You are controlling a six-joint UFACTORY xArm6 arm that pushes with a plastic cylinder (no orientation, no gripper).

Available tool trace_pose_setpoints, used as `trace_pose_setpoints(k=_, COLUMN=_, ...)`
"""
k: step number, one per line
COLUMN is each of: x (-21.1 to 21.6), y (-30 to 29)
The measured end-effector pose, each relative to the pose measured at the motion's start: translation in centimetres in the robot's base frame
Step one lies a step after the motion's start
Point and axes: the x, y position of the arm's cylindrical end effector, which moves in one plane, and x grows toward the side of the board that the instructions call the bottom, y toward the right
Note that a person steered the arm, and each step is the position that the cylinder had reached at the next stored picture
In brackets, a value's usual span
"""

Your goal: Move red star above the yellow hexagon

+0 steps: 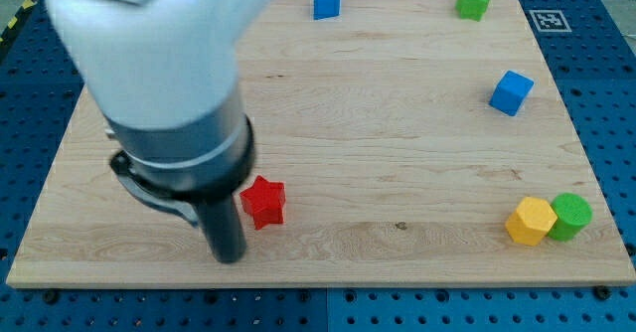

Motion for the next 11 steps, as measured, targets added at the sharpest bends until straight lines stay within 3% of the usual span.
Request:
trace_pose_setpoints(k=1, x=-3.8, y=0.1)
trace_pose_setpoints(k=4, x=-4.1, y=5.7)
trace_pose_setpoints(k=6, x=-5.5, y=12.5)
trace_pose_setpoints(k=9, x=-9.1, y=28.1)
trace_pose_setpoints(k=11, x=-9.4, y=31.5)
